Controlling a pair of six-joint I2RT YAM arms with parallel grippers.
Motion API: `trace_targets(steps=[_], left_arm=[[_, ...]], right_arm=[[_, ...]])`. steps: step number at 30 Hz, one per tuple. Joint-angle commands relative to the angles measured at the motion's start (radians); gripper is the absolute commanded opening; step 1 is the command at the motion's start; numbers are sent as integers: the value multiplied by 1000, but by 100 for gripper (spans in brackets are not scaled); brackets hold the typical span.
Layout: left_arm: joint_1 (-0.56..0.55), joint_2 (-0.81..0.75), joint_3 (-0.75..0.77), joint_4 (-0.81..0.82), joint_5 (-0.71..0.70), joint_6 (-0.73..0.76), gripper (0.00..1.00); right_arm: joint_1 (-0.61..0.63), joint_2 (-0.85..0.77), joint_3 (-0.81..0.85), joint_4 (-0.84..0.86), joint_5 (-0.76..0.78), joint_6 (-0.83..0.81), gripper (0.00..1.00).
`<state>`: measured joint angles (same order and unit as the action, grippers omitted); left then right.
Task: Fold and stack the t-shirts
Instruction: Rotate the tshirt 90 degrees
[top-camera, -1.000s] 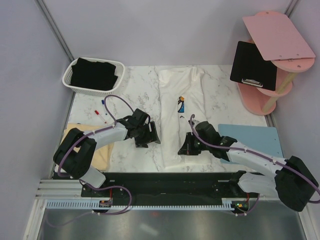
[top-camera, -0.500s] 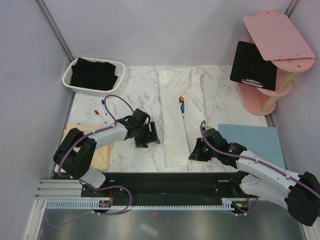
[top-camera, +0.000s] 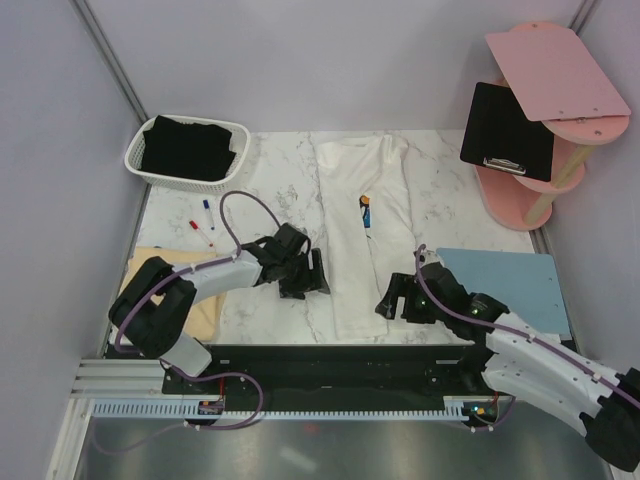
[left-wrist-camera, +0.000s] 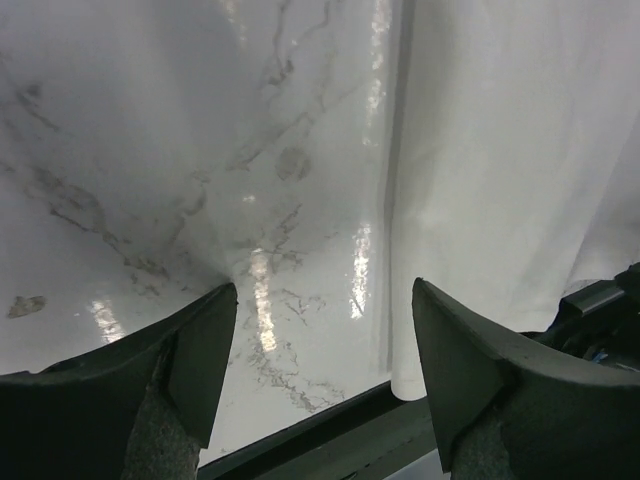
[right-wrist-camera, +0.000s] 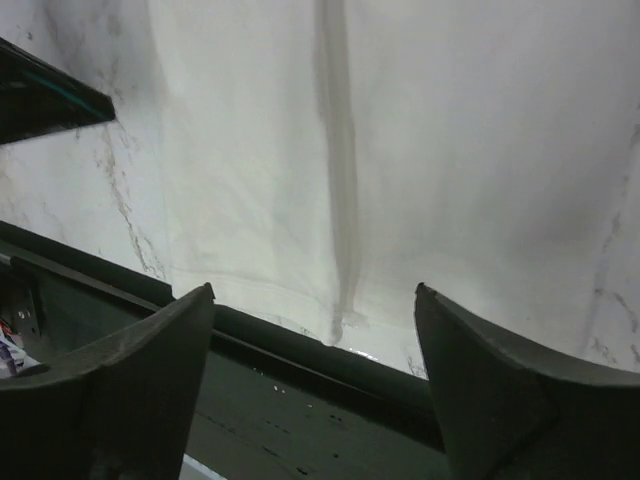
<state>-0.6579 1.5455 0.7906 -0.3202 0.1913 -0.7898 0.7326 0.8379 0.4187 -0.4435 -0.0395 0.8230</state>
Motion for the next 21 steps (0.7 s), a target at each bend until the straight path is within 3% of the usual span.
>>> trace_targets(steps=[1,7,21], left_arm=[[-98,77,-33,13,-26,-25,79],[-236,139,-51,59,-59,-126,77],[-284,-4,-185,32,-154,-221,76]], right_arm=[[4,-115,69,-113,160,-5,92],[4,-155,25,-218,273,31,91],[2,-89,-38,-176,283,116,82]])
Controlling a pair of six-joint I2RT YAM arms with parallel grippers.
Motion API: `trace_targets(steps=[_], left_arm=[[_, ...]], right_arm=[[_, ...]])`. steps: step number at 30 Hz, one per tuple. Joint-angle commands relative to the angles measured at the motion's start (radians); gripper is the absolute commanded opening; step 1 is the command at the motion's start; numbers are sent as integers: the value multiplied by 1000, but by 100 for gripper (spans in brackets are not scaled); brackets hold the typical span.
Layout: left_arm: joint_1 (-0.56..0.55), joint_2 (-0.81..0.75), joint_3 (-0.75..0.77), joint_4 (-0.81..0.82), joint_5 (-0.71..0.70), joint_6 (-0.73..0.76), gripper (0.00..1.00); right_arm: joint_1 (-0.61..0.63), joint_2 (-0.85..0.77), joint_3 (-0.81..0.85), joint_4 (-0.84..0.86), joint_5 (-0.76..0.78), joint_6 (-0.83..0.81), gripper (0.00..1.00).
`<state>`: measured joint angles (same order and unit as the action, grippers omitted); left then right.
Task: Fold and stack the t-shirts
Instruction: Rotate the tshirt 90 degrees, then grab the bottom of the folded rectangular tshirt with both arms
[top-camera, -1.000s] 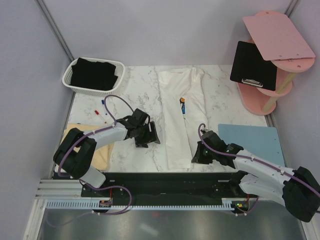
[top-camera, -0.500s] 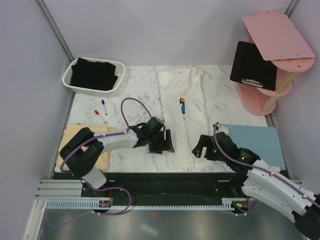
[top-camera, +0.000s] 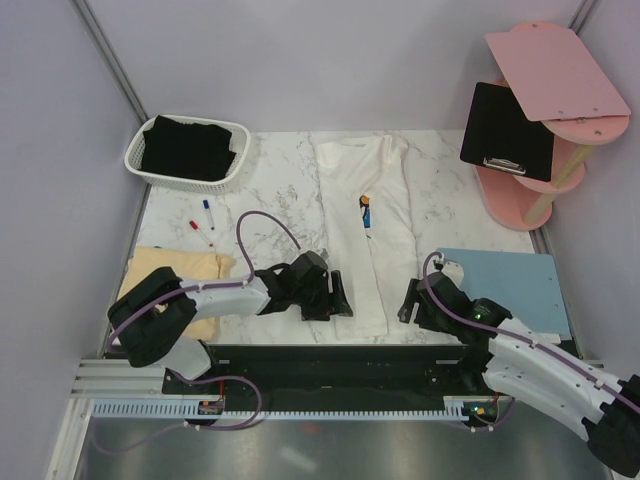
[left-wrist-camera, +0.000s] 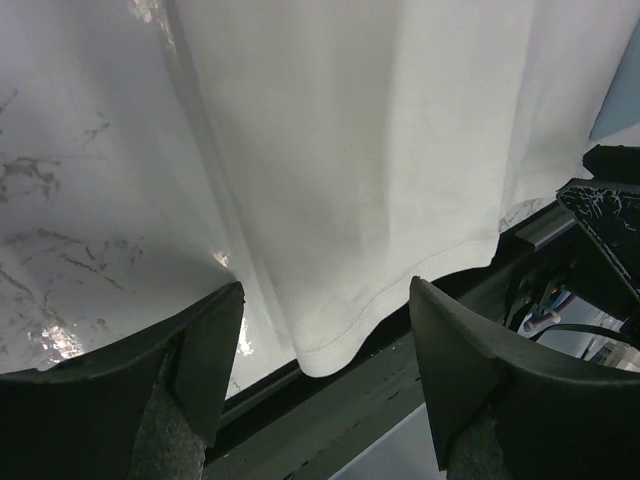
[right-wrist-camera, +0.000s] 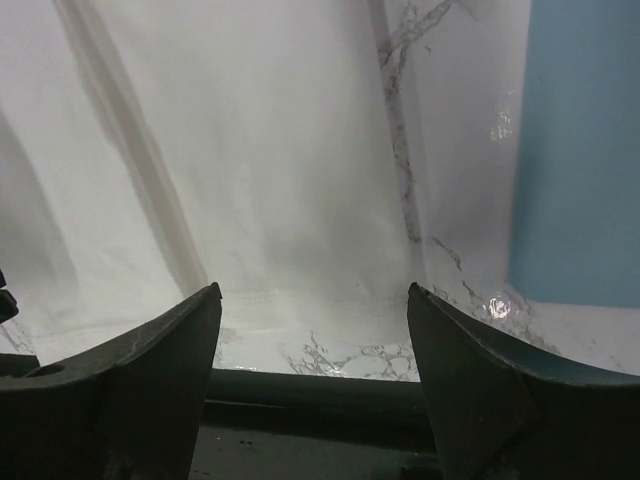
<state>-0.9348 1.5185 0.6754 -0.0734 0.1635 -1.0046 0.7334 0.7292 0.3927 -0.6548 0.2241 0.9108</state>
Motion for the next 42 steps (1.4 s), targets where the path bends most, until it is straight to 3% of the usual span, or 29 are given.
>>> trace_targets(steps=[1,13,18,21,22,24,25,27,28,29,31,37,42], left_arm=[[-7,20,-69,-216,-118,-5,76],[-64,75,-24,-215,-96,-22,71],[-108,129,30,-212,-85,-34,64],[-117,166,52,-212,-76,-40,48],[-119,173,53,-216,-73,-45,29],[-118,180,50,-216,-82,-51,7],[-118,178,47,-235,-90,-60,2],[-119,158,38,-253,-110,-65,2],[-118,151,35,-264,-117,-69,2],[-118,141,27,-282,-122,-71,2],[-118,108,18,-301,-140,-75,2],[-118,8,0,-361,-157,-78,2],[-111,-43,91,-452,-209,-57,2]], right_arm=[[0,27,-12,38,18,28,81],[1,55,25,-14,37,25,76],[1,116,31,-11,38,23,76],[1,171,31,4,35,17,76],[3,194,26,14,31,13,76],[3,208,15,32,21,13,76],[3,208,3,50,3,13,65],[1,199,-5,60,-5,19,42],[3,187,-8,66,-11,17,21],[1,182,-9,67,-17,17,11],[1,173,-6,69,-25,14,1],[3,133,3,66,-71,-12,0],[3,67,53,72,-65,-42,0]])
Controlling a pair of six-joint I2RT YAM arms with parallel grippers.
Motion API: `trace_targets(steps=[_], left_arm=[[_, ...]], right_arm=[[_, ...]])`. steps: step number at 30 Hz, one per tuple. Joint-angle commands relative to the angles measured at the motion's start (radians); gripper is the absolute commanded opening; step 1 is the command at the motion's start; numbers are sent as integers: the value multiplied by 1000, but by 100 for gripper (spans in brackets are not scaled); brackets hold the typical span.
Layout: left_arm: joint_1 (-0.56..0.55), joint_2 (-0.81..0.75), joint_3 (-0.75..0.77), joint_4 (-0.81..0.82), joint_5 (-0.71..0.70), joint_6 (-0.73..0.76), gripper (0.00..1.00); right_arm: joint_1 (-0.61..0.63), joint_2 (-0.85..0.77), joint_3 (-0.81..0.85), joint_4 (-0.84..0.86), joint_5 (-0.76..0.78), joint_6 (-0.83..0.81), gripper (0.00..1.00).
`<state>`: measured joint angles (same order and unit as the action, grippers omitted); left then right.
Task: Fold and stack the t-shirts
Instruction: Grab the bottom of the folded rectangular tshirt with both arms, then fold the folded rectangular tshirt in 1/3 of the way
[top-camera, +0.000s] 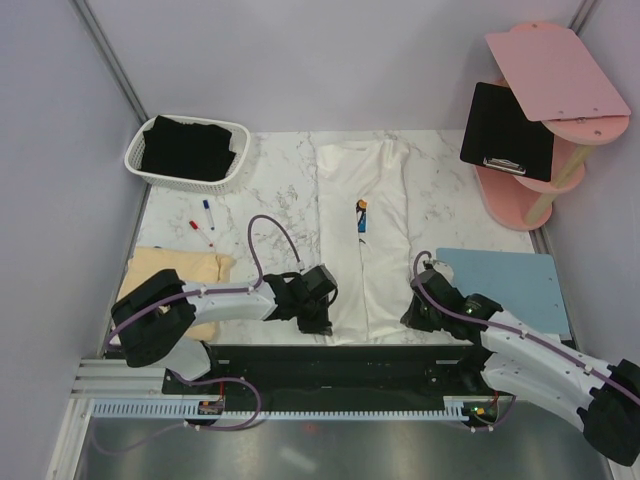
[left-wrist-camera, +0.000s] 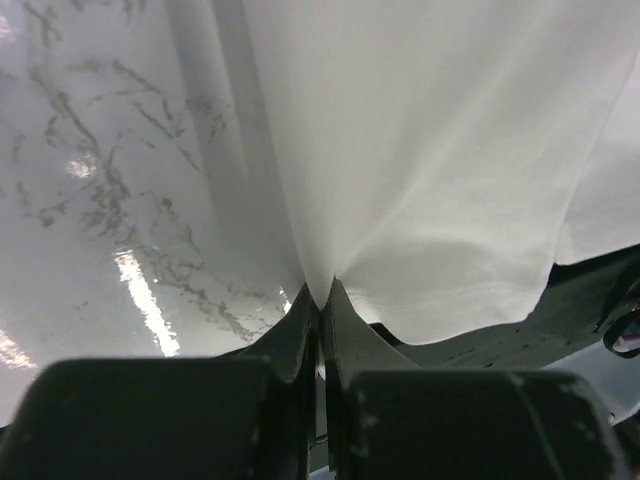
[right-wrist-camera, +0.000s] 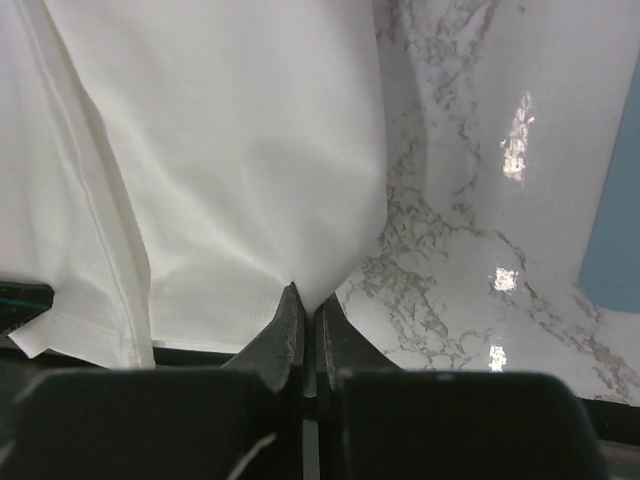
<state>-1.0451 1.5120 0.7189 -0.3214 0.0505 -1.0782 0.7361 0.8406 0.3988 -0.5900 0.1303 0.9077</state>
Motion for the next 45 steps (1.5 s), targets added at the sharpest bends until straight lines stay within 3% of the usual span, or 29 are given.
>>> trace_targets(steps=[1,8,17,31,32,33,35,36,38,42,45], left_arm=[[3,-39,71,-226,-107,21,2],[134,-21,267,-271,-95,113,2],[290,108,542,-312,-32,303,2],[450,442,979,-398,60,458,3],[456,497,1013,-413,63,469,7],[461,522,1049,-430,63,486,30],[465,568,1148,-502,16,491,72],[465,583,1166,-513,-1,495,99],[465,574,1180,-521,-38,506,100],[464,472,1117,-512,-49,512,100],[464,404,990,-461,-63,489,100]], right_arm=[[-1,-47,61,7,41,-56,0],[0,57,219,27,172,-167,0],[-35,334,468,130,322,-306,0],[-263,735,735,283,209,-467,4],[-271,761,750,289,207,-477,6],[-274,819,785,304,206,-489,15],[-280,867,816,326,222,-522,43],[-280,880,815,381,232,-532,68],[-280,852,783,447,256,-546,95],[-279,640,651,544,296,-553,98],[-280,536,609,466,311,-529,98]])
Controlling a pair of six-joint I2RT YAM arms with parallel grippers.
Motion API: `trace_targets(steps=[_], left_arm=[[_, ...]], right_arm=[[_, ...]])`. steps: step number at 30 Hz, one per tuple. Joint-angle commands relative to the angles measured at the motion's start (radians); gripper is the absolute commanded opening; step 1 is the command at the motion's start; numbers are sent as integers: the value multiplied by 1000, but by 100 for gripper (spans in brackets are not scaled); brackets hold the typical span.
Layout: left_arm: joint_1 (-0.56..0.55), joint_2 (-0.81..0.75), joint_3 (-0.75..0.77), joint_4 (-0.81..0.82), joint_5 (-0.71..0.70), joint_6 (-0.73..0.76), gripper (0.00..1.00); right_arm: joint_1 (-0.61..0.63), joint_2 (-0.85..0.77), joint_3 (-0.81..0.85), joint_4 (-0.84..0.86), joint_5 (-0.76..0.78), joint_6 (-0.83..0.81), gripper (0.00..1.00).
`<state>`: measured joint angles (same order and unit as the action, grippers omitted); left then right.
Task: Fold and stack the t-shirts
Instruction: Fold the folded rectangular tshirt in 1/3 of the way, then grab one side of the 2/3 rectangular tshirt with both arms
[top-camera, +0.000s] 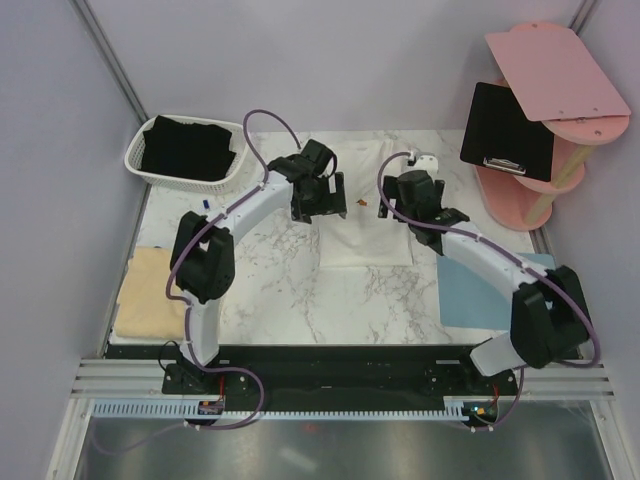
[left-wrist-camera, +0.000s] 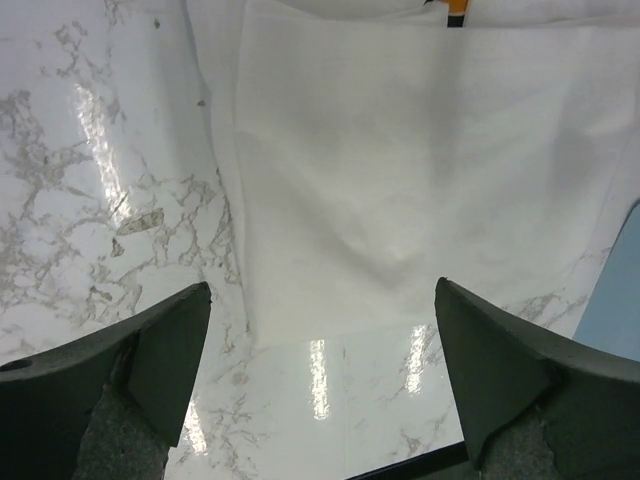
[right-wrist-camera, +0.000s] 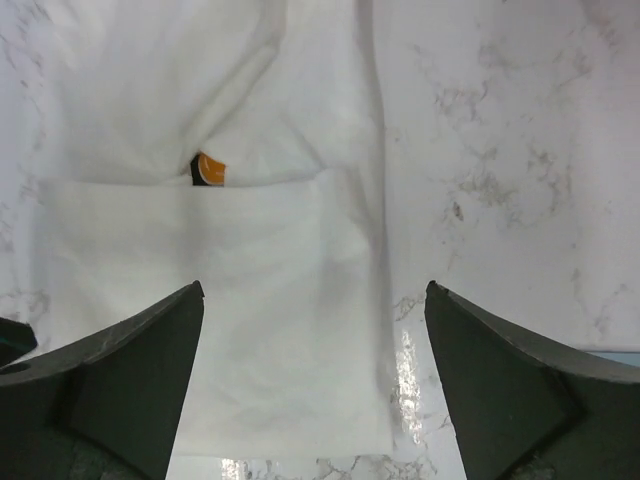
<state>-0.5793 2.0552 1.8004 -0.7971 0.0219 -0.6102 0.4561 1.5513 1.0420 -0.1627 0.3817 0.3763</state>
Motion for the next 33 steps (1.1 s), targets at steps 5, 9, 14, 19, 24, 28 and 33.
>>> trace_targets(steps=[5,9,14,19,24,28,33], left_arm=[[-11,-253,-364,128,-2,-32,90],[-19,-264,-501,216,32,-63,87],[-28,-265,-610,318,72,-98,86],[-27,-254,-635,343,72,-102,86],[-27,-218,-621,360,76,-105,83],[-27,-185,-608,374,88,-108,71],[-27,-156,-595,388,98,-111,42]], right_arm=[[-8,-232,-123,-102,36,107,98],[-20,-224,-197,-144,-7,173,90],[-91,-160,-264,-107,-119,191,80],[-180,-99,-312,-11,-280,202,80],[-211,-39,-342,58,-423,234,76],[-212,-19,-362,100,-509,266,71],[-212,-11,-364,104,-619,305,60]])
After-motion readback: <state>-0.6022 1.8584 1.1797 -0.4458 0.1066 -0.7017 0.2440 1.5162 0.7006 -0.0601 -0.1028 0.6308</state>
